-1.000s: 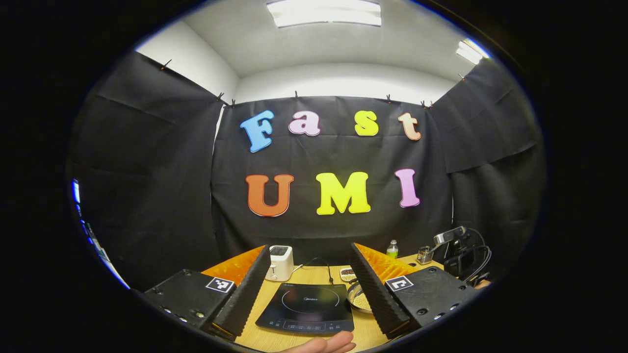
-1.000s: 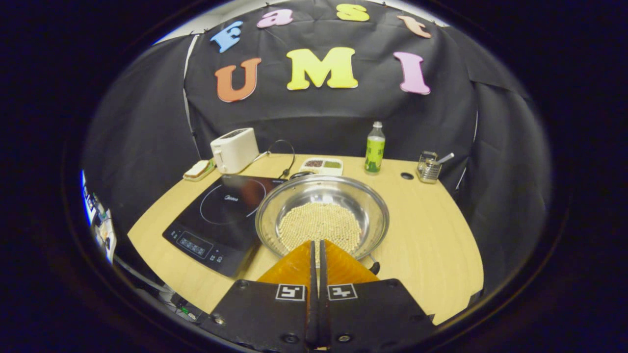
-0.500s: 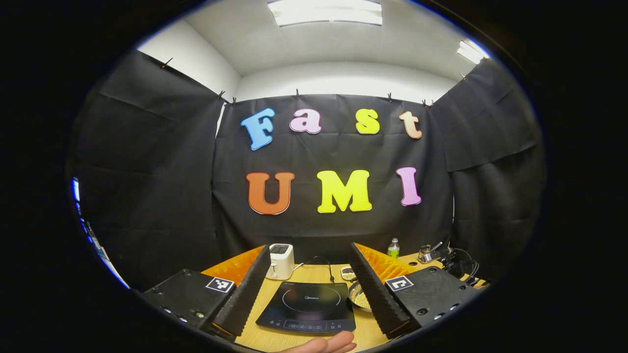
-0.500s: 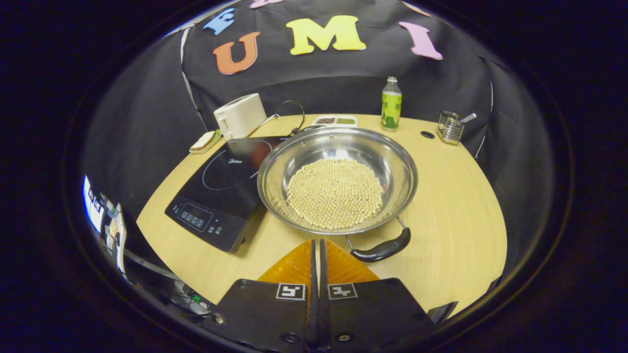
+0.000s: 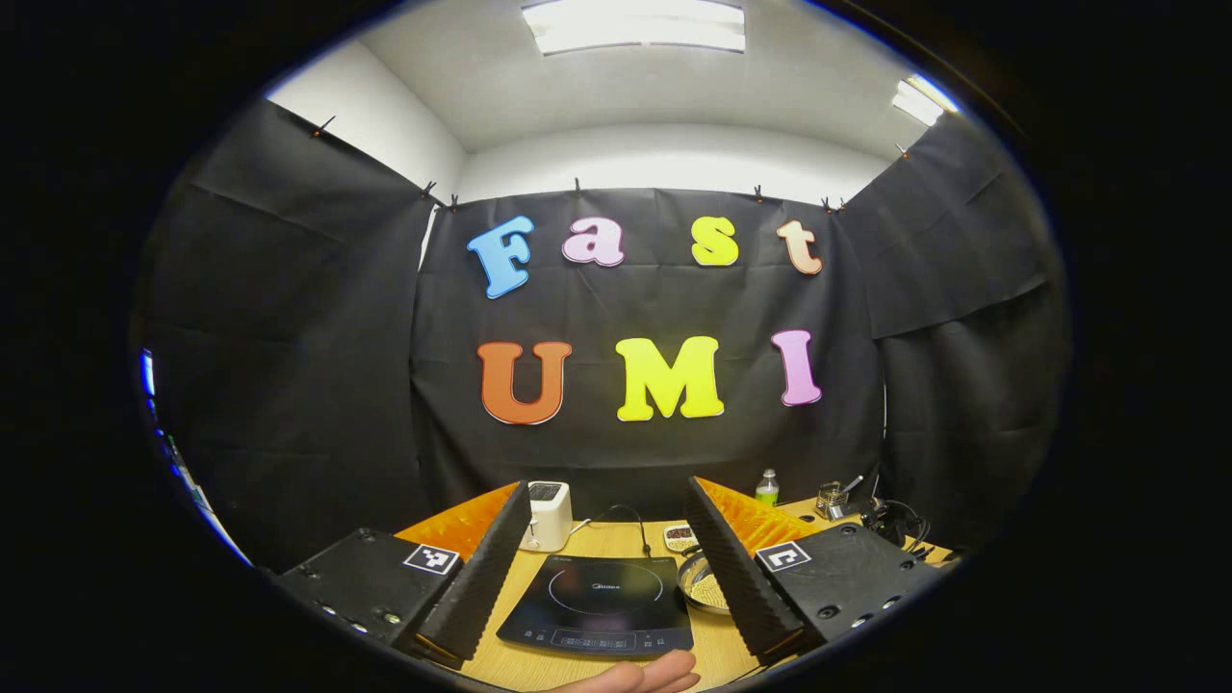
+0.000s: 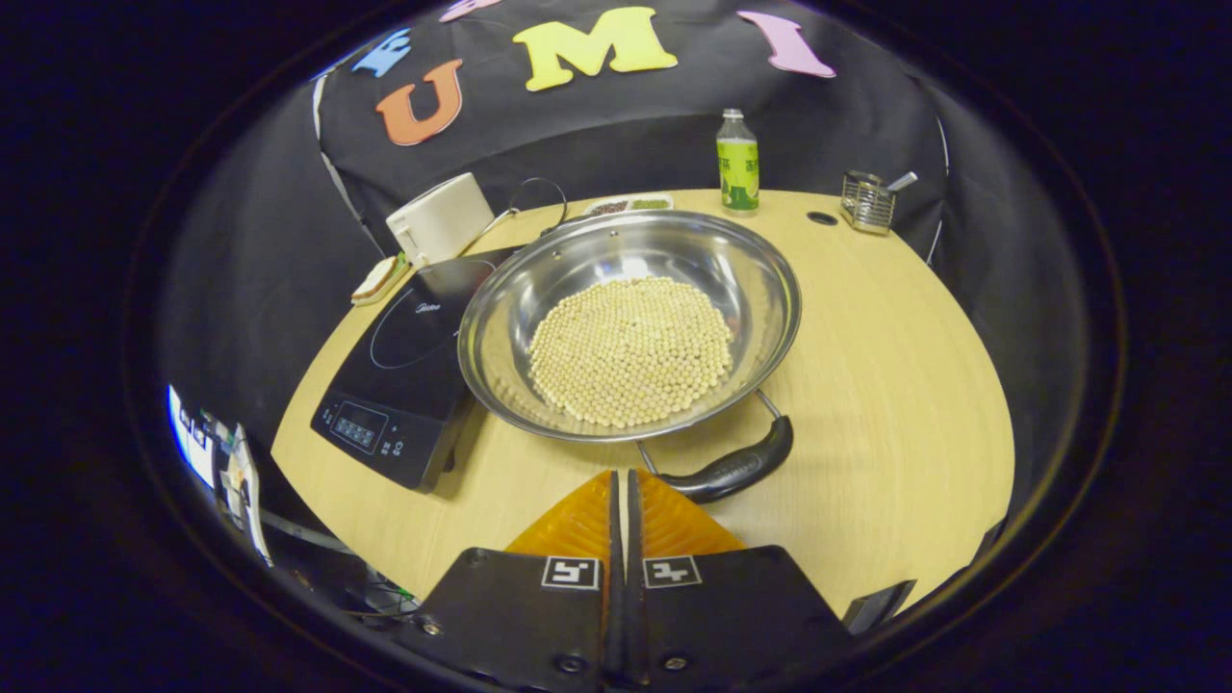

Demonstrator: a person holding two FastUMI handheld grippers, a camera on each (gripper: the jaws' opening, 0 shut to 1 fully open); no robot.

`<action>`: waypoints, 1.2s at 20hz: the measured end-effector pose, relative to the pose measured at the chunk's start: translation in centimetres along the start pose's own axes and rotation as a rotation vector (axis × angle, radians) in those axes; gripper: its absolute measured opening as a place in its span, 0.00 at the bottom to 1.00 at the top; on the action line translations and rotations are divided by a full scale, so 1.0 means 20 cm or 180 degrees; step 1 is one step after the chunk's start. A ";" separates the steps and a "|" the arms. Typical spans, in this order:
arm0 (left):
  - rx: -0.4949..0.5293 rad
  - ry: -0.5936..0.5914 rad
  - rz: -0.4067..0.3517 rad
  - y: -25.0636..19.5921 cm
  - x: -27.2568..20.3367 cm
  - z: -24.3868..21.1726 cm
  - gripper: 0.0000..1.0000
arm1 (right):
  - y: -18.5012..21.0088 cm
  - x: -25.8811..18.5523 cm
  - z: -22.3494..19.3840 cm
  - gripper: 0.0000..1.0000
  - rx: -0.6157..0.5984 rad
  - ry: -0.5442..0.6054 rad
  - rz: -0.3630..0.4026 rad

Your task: First push the handle of the pot to place it horizontally, then grasp the pot with both hands and set it on the induction cooktop.

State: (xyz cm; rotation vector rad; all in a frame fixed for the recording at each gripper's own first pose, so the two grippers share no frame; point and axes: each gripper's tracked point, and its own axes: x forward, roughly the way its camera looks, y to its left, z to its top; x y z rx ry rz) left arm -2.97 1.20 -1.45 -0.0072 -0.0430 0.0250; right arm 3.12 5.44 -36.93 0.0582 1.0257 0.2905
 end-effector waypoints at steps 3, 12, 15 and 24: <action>-0.0011 -0.0007 0.0016 0.01 0.01 0.00 0.96 | -0.04 0.00 0.01 0.04 -0.0008 -0.0007 -0.0072; -0.0040 -0.0006 0.0083 0.07 0.00 0.00 0.96 | -0.11 0.00 0.03 0.04 -0.0016 0.0024 -0.0221; -0.0016 -0.0049 0.0097 0.08 0.00 0.01 0.96 | -0.16 0.00 0.05 0.04 -0.0001 0.0024 -0.0269; -0.0046 -0.0070 0.0077 0.07 0.00 0.02 0.96 | -0.36 0.03 0.13 0.04 0.0109 -0.0074 -0.0521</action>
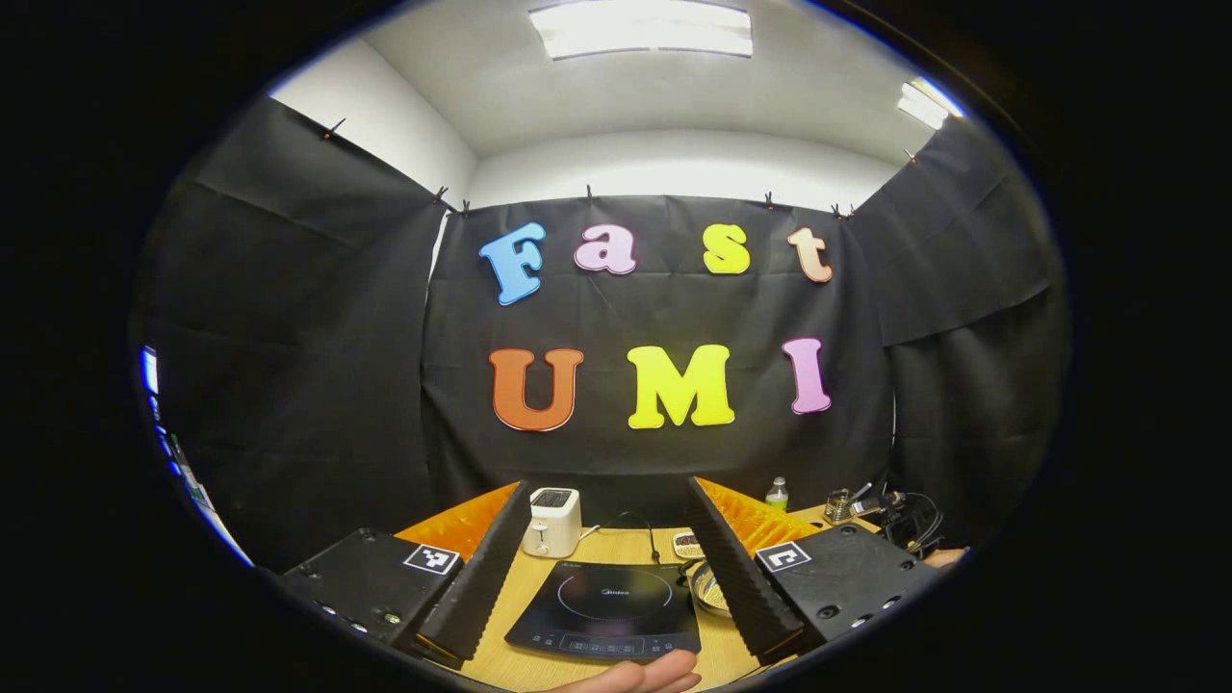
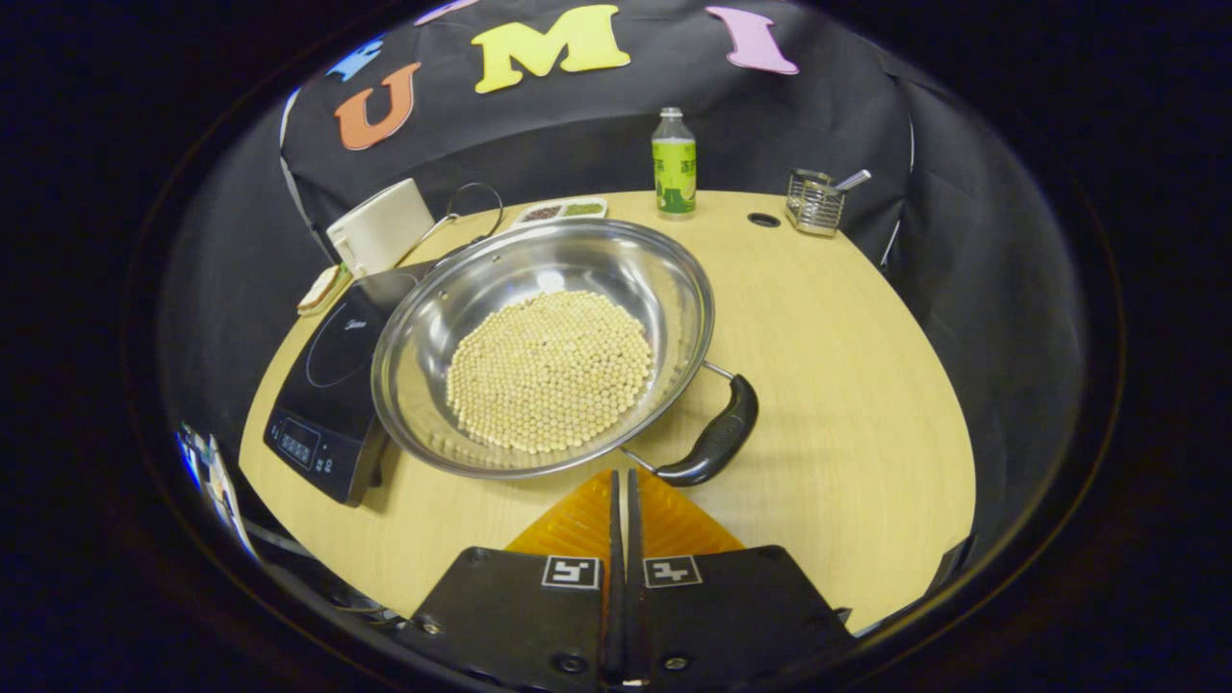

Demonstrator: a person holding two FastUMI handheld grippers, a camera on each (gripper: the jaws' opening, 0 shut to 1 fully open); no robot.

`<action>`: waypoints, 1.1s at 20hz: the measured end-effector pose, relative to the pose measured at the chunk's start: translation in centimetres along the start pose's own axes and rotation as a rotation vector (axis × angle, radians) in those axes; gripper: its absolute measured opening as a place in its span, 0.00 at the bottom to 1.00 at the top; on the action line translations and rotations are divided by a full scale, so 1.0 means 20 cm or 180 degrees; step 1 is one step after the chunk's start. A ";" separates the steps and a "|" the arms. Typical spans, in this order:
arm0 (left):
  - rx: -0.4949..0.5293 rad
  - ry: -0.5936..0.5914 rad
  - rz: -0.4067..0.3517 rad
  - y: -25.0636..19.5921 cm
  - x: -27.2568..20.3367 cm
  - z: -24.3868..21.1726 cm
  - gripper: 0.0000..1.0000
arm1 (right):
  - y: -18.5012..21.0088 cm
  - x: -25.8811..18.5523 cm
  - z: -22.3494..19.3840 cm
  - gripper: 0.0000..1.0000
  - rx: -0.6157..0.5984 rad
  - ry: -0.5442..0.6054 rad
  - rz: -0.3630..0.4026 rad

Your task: First push the handle of the pot to place it horizontally, then grasp the pot with both hands and set it on the induction cooktop.

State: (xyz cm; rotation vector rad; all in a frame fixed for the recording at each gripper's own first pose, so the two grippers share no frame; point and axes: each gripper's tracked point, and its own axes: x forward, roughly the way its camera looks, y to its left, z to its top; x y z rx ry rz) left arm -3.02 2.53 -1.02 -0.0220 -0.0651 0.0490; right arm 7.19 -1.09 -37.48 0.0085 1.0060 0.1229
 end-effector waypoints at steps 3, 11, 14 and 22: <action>0.0011 0.0013 0.0003 0.00 0.01 -0.02 0.96 | -0.07 0.04 0.04 0.00 0.0025 -0.0069 -0.0085; -0.0011 0.0073 -0.0075 -0.01 0.04 -0.08 0.96 | -0.20 0.12 0.16 0.04 0.0120 -0.0161 -0.0200; -0.0006 0.0035 -0.0086 -0.02 0.06 -0.09 0.96 | -0.25 0.15 0.21 0.04 0.0055 -0.0218 -0.0303; -0.0045 0.0086 -0.0080 -0.07 0.17 -0.17 0.96 | -0.34 0.25 0.31 0.01 0.0061 -0.0306 -0.0396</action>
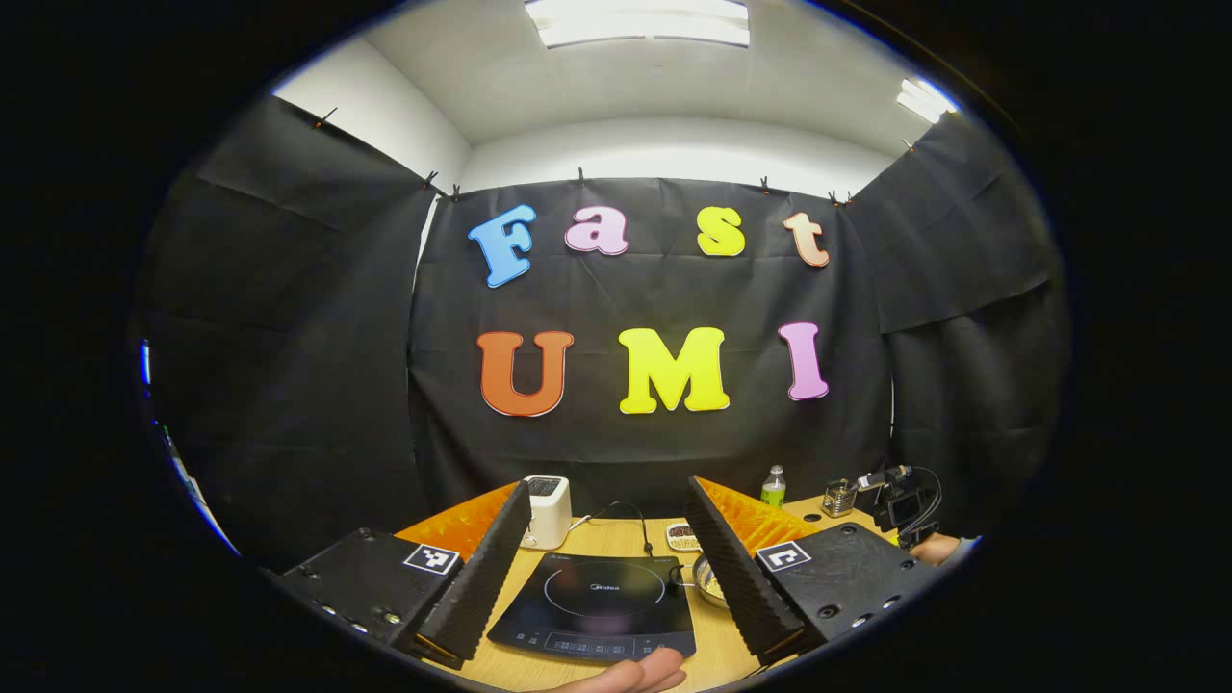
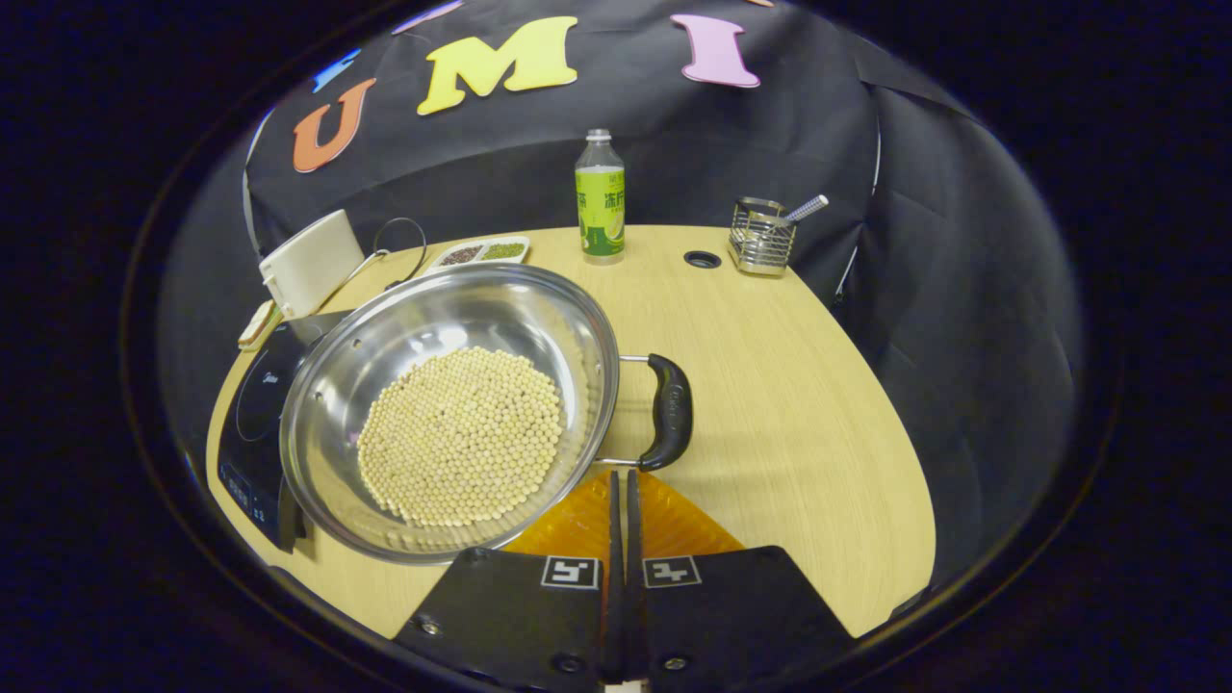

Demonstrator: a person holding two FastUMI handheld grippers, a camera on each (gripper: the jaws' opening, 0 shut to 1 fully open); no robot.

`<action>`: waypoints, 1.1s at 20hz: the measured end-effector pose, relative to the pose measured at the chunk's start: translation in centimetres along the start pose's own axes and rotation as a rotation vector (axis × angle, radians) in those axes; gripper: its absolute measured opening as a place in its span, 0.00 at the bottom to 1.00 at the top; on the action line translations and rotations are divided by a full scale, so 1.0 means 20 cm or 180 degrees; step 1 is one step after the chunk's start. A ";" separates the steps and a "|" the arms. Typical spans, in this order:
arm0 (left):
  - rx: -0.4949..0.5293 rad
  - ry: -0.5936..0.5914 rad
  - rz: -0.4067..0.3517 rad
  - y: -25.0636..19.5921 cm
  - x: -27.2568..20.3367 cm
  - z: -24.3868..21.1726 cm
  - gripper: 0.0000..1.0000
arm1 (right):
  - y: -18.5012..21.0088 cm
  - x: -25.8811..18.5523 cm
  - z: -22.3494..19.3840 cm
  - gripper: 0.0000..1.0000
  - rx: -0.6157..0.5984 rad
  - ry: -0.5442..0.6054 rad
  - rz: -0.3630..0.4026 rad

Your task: First push the handle of the pot to place it horizontally, then grasp the pot with both hands and set it on the induction cooktop.

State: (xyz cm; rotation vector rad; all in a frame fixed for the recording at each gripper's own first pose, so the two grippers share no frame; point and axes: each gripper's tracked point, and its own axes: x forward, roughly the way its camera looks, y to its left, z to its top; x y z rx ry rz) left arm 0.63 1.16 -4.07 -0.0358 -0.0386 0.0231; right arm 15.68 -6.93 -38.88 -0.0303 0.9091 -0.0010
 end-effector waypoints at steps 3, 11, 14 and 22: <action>-0.0079 0.0022 -0.0097 -0.04 0.06 -0.03 0.96 | -0.02 0.04 0.02 0.04 0.0013 0.0003 0.0003; -0.0034 0.0473 -0.0137 -0.11 0.33 -0.32 0.97 | -0.06 0.08 0.11 0.04 0.0098 -0.0107 0.0126; -0.0195 0.0696 -0.0276 -0.20 0.43 -0.48 0.96 | -0.07 0.02 0.11 0.04 0.0154 -0.0222 0.0195; -0.0343 0.1375 -0.0410 -0.33 0.72 -0.90 0.95 | -0.21 -0.17 0.24 0.12 0.0135 -0.0774 -0.0039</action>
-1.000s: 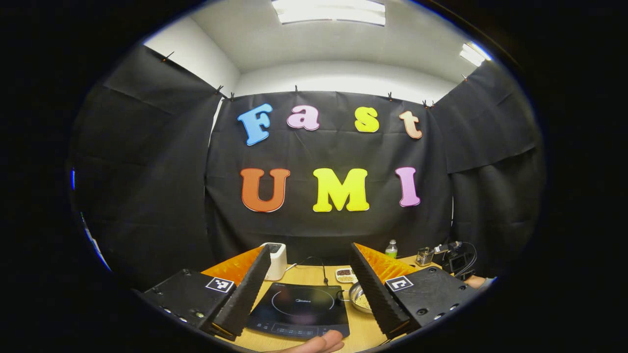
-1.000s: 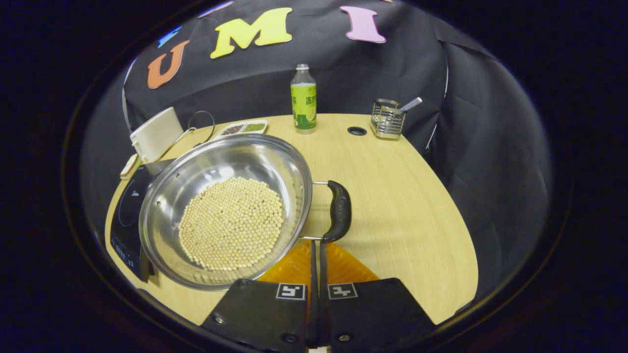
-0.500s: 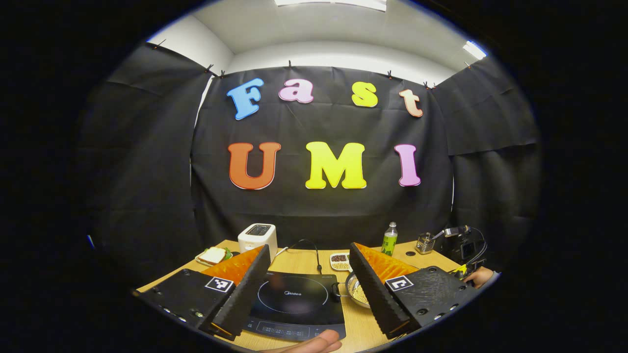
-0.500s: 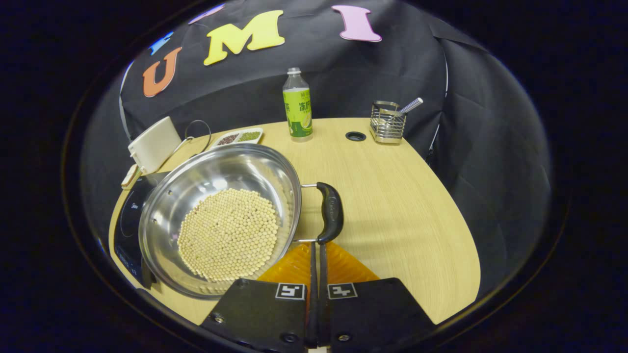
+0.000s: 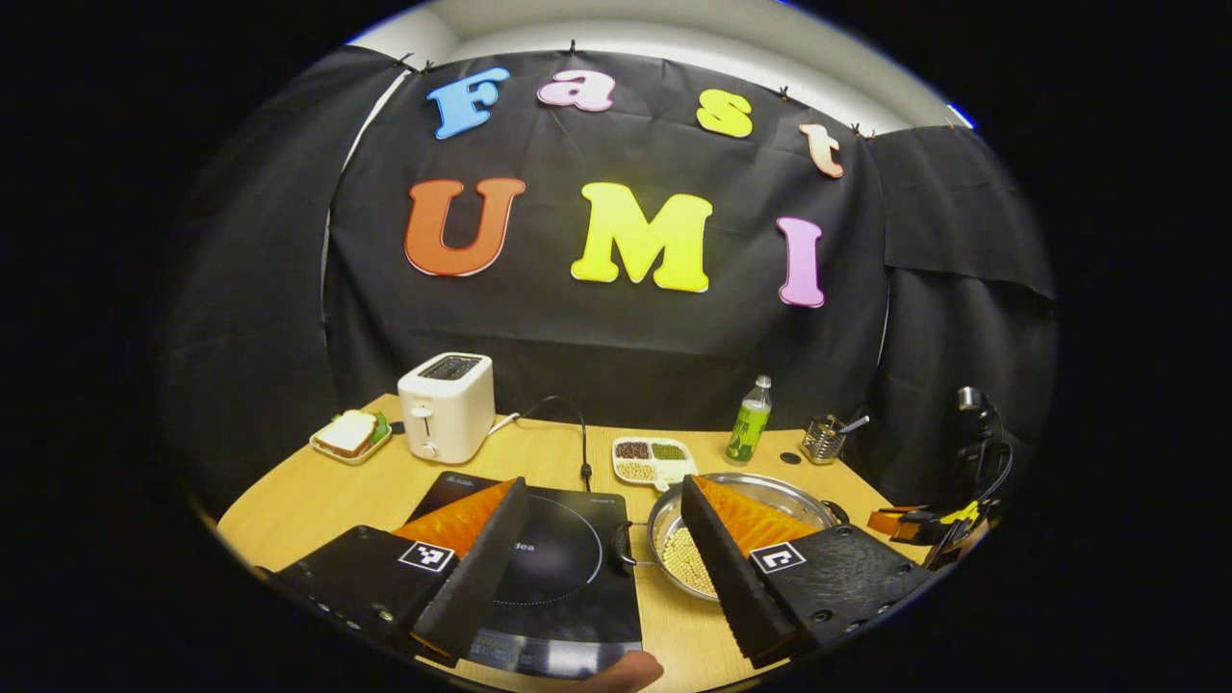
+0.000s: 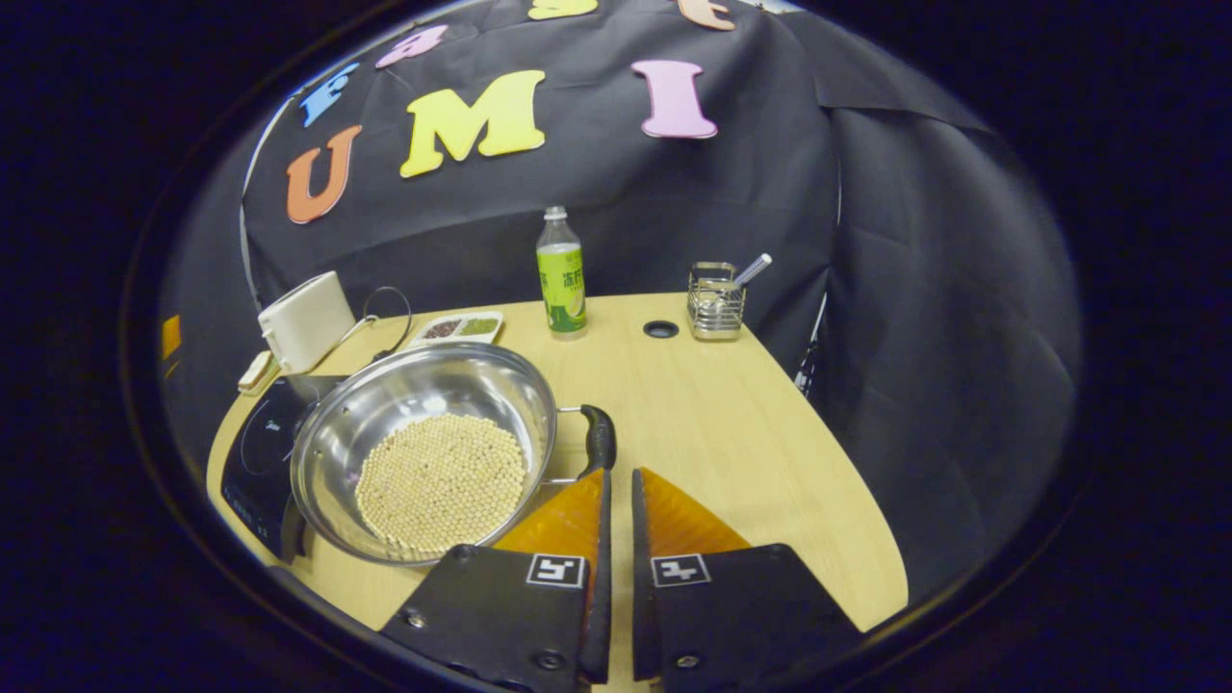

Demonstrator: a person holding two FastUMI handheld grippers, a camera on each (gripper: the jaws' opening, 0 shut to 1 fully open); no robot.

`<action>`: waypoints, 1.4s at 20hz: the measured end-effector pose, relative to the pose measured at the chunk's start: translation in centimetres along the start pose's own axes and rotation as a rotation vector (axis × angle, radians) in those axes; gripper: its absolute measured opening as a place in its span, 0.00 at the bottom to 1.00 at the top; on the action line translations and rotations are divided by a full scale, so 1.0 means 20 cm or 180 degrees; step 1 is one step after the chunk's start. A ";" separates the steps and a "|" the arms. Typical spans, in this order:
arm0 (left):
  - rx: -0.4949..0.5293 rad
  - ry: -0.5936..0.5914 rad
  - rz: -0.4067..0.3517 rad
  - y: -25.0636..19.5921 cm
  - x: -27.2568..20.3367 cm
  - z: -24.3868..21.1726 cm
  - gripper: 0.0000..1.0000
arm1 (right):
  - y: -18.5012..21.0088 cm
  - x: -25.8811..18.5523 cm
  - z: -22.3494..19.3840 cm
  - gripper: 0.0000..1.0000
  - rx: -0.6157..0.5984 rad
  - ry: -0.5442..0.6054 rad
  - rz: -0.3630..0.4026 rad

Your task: First push the handle of the pot to place it horizontally, then grasp the pot with both hands and set it on the induction cooktop.

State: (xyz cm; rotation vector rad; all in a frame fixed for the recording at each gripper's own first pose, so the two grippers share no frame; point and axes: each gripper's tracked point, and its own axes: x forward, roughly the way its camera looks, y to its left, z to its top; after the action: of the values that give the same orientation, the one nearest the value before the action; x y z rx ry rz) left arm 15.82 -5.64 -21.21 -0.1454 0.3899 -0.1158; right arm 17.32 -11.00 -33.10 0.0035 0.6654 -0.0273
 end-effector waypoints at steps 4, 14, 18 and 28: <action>0.0087 0.0266 0.0067 -0.01 0.16 -0.12 0.96 | -0.02 -0.03 0.07 0.51 0.0020 -0.0136 0.0025; 0.0284 0.1044 0.0046 -0.12 0.45 -0.49 0.96 | 0.08 0.15 0.09 1.00 0.0282 0.0039 0.0230; 0.0516 0.1290 0.0162 -0.09 0.54 -0.61 0.96 | 0.14 0.26 0.04 1.00 0.0330 0.0171 0.0300; 0.0361 0.1501 0.0027 -0.12 0.60 -0.70 0.75 | 0.17 0.38 0.00 0.70 0.0152 0.0377 0.0238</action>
State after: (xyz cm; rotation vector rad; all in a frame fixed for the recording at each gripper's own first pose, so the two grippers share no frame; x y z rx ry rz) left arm 21.25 -11.38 -38.15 -0.0019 0.8523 -0.1638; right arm 23.36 -7.80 -37.90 0.0764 0.7824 0.0292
